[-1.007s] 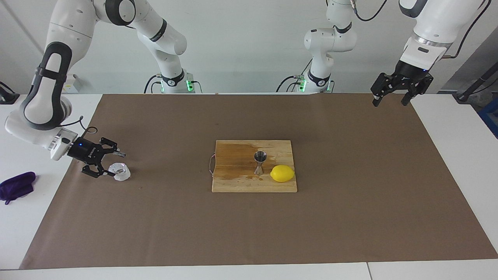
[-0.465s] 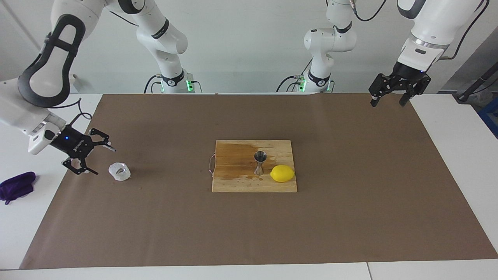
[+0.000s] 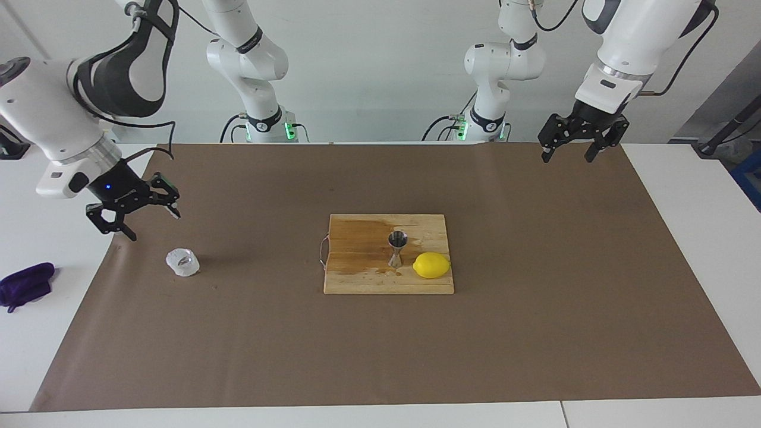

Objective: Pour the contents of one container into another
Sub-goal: 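Open the right gripper and draw it back from the glass cup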

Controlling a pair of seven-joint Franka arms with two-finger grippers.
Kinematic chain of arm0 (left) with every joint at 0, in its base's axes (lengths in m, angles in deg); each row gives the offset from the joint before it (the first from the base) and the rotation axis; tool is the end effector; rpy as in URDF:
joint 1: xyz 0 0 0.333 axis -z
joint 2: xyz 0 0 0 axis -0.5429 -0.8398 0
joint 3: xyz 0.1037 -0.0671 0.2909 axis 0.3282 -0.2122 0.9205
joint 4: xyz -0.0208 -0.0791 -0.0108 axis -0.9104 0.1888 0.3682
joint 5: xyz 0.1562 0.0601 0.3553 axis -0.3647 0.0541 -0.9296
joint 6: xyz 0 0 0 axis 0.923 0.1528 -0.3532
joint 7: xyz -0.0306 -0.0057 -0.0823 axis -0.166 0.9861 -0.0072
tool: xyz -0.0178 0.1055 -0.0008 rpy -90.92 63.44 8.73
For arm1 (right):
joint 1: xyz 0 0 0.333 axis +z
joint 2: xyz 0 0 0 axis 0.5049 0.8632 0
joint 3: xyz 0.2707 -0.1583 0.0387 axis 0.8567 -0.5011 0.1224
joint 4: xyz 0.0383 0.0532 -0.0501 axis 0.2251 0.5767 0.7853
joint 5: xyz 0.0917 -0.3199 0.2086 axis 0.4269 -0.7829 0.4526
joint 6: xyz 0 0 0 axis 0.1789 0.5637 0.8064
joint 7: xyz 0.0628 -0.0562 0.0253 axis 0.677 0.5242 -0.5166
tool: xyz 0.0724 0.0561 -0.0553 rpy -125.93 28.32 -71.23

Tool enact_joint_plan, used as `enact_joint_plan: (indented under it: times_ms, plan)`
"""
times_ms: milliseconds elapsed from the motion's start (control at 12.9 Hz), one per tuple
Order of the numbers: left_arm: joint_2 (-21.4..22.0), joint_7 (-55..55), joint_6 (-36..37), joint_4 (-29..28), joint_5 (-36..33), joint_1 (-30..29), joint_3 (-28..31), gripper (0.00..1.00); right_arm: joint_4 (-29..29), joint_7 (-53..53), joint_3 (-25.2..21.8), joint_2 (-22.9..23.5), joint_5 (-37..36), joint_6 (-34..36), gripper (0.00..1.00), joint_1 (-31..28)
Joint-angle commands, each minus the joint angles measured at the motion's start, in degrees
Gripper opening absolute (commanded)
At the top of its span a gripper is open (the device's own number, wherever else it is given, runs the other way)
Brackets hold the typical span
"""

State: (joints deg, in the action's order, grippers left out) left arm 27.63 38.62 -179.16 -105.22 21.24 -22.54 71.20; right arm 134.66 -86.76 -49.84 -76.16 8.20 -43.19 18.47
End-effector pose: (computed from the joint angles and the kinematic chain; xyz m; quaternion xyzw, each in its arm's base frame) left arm 0.5313 -0.0916 0.6294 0.9990 -0.0071 0.0392 0.0204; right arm 0.6048 -0.0884 0.5160 -0.9783 -0.1756 -0.0870 0.0677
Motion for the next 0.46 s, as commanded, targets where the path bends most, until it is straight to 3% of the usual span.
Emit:
enact_joint_plan:
  times_ms: [0,387]
  plan:
    - [4.1,-5.1,-4.9,-6.9,-0.6,4.0,0.6,1.0,-0.5,24.8,0.2,-1.5,-2.6,0.9,1.0,1.1]
    - [6.6,-13.2,-11.9,-13.2,0.0,7.8,0.5,1.0,-8.0,34.8,0.0,-1.9,-8.9,12.1,1.0,1.0]
